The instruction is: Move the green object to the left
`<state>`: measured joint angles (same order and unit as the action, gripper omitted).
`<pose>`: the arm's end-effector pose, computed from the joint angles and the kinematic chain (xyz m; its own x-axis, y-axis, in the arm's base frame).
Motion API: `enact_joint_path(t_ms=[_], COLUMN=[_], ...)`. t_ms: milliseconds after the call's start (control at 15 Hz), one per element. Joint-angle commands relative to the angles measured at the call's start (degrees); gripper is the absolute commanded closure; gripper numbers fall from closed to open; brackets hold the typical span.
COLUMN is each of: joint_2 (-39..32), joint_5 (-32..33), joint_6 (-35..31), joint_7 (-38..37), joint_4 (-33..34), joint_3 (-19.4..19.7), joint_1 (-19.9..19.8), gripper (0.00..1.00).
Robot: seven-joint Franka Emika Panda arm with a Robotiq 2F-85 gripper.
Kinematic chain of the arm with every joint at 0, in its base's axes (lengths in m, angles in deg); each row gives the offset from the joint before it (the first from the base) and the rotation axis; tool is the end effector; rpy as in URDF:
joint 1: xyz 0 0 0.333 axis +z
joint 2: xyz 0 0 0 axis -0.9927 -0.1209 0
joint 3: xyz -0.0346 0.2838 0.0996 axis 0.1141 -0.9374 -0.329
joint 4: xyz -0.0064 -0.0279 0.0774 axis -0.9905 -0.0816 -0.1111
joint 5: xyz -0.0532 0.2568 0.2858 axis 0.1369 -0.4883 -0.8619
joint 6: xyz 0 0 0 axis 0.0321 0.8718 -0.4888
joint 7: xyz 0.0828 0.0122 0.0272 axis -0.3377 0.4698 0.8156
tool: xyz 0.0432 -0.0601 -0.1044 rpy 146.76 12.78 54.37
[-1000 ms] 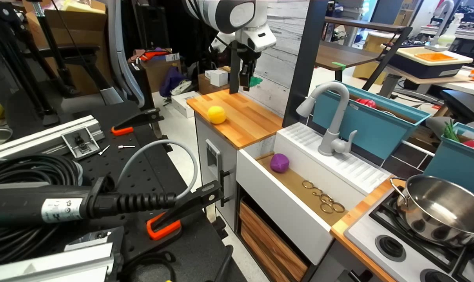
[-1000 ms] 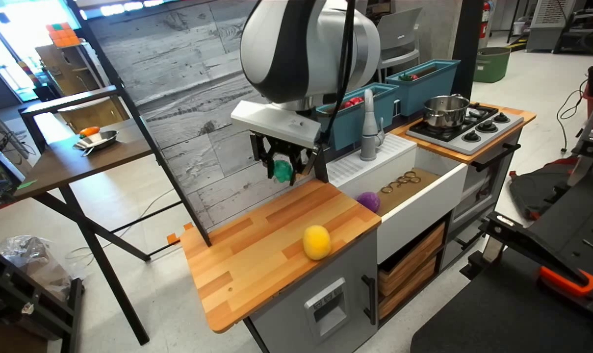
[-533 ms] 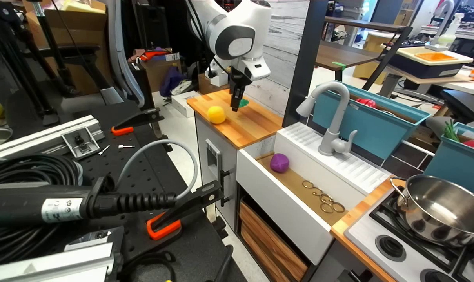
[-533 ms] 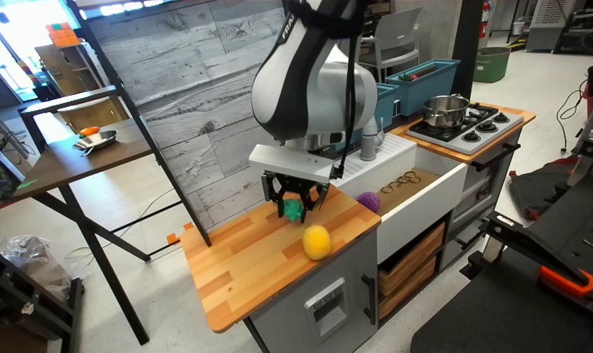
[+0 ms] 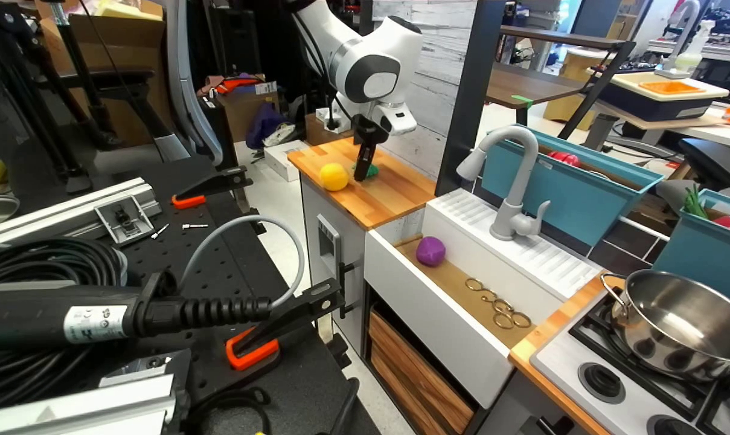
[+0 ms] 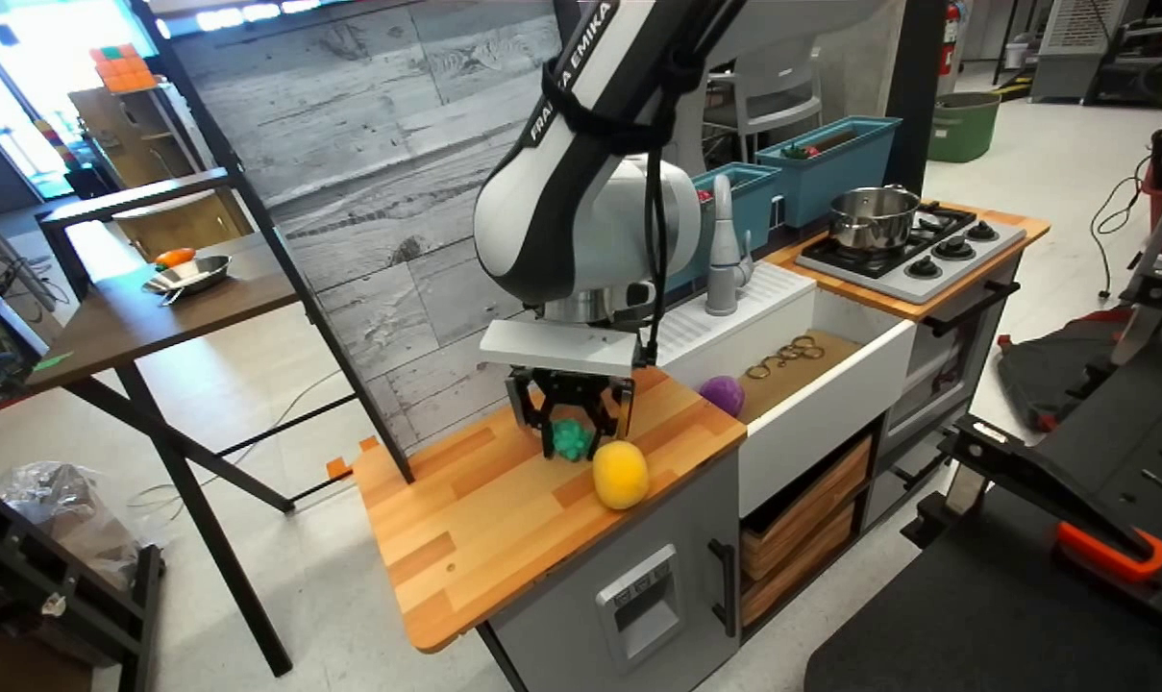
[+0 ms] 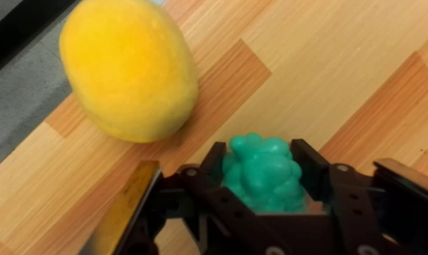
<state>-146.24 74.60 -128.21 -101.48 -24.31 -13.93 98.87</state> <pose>0.6586 0.2596 -0.0351 0.7719 -0.5993 -0.2123 -0.6316 -0.7611 -0.1478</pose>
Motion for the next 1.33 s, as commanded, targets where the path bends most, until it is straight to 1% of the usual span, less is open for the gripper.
enact_joint_path(t_ms=[0, 133, 200, 333, 533, 733, 800, 867, 1067, 1267], joint_2=[-5.41, -6.60, -7.06, -6.98, -5.29, -0.93, 1.04, 3.03, 12.30, 19.25], joint_5=[1.79, 1.59, 1.58, 1.80, 2.82, 3.87, 4.14, 3.99, 3.98, 4.55], joint_6=[6.13, 8.18, 9.51, 11.83, 15.56, 15.60, 14.89, 15.12, 14.72, 13.81], joint_7=[-1.25, -1.04, -0.89, -0.17, 0.94, 2.34, 2.91, 3.50, 5.32, 6.38], joint_4=[9.17, 11.69, 12.81, 13.84, 15.57, 13.97, 12.45, 10.66, -1.80, -9.78], joint_3=[1.85, 2.36, 2.59, 3.63, 5.40, 7.65, 8.32, 8.13, 7.42, 8.14], joint_1=[1.55, 1.52, 1.41, 0.97, -0.90, -2.18, -2.59, -3.13, -3.54, -3.77], gripper=[0.17, 0.03, 0.00, 0.00, 0.00, 0.00, 0.00, 0.00, 0.00, 0.00])
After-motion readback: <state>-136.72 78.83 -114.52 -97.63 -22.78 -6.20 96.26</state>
